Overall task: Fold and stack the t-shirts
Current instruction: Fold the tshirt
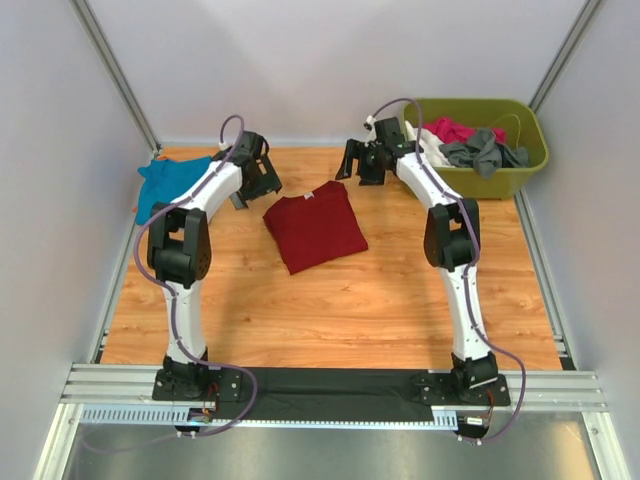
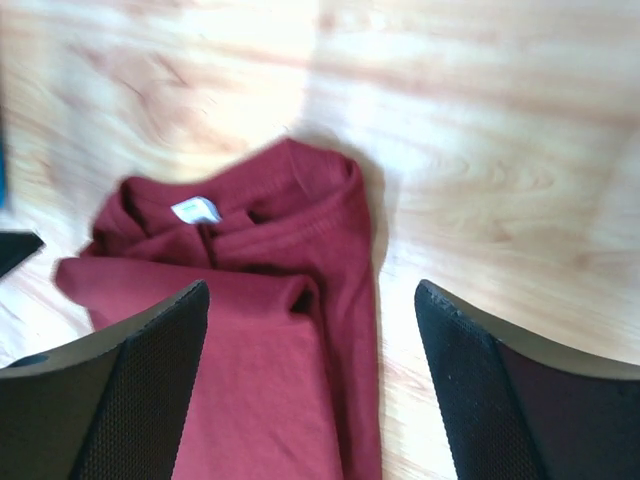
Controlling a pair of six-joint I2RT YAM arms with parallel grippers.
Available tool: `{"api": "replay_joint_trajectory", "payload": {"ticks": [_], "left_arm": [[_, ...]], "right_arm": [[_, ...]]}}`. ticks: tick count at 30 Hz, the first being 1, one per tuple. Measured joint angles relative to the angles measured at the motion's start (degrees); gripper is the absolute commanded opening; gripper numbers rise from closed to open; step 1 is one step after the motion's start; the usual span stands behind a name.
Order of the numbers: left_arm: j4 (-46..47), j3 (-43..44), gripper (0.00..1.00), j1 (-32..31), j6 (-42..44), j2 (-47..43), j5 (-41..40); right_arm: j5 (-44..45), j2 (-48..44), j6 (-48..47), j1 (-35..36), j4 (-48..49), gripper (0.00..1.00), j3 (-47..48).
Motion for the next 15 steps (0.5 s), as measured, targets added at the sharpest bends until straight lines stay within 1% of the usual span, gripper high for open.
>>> {"api": "replay_joint_trajectory", "payload": {"ticks": [2, 3, 5, 6, 8, 9, 10, 11, 12, 13, 15], "left_arm": [[1.29, 1.75, 0.99, 0.42, 1.77, -0.5, 0.09], [2.36, 1.99, 0.97, 0.46, 2.45, -1.22, 0.28], [4.96, 1.03, 0.89, 0.42, 3.41, -4.09, 2.71], [6.51, -0.11, 0.85, 0.31, 3.5, -5.68, 3.87], [10.05, -3.56, 0.62, -0.11, 2.8, -10.14, 6.64], [12.07, -5.46, 0.49, -0.42, 2.4, -12.22, 7.63], [13.7, -7.19, 0.21, -0.9, 1.77, -14.08, 8.61], [15.39, -8.63, 0.09, -1.49, 1.16, -15.34, 9.31], [17.31, -9.84, 0.0, -2.19, 1.09, -16.06, 10.23], [18.38, -10.4, 0.0, -2.75, 0.85, -16.13, 10.95], [20.59, -10.8, 0.0, -4.0, 0.28, -14.53, 12.57]], "right_arm": [[-0.2, -1.18, 0.04, -0.22, 1.03, 0.84, -0.17], [-0.37, -2.38, 0.15, -0.28, 1.7, 0.77, -0.83], [-1.2, -5.7, 0.83, -0.28, 3.19, 0.72, -3.32], [-1.77, -8.17, 1.4, -0.26, 4.76, 0.64, -5.64], [-3.21, -12.9, 2.56, -0.13, 6.84, 0.47, -9.92], [-3.93, -14.95, 3.13, -0.07, 8.5, 0.29, -11.91], [-4.57, -16.74, 3.52, 0.04, 9.81, 0.2, -13.73], [-5.03, -17.84, 3.65, 0.2, 10.58, 0.13, -14.8], [-5.49, -18.62, 4.0, 0.39, 11.45, 0.03, -15.69], [-5.88, -18.97, 4.13, 0.63, 12.13, 0.0, -16.33], [-6.38, -18.84, 4.44, 1.07, 13.18, 0.0, -17.44]]}}
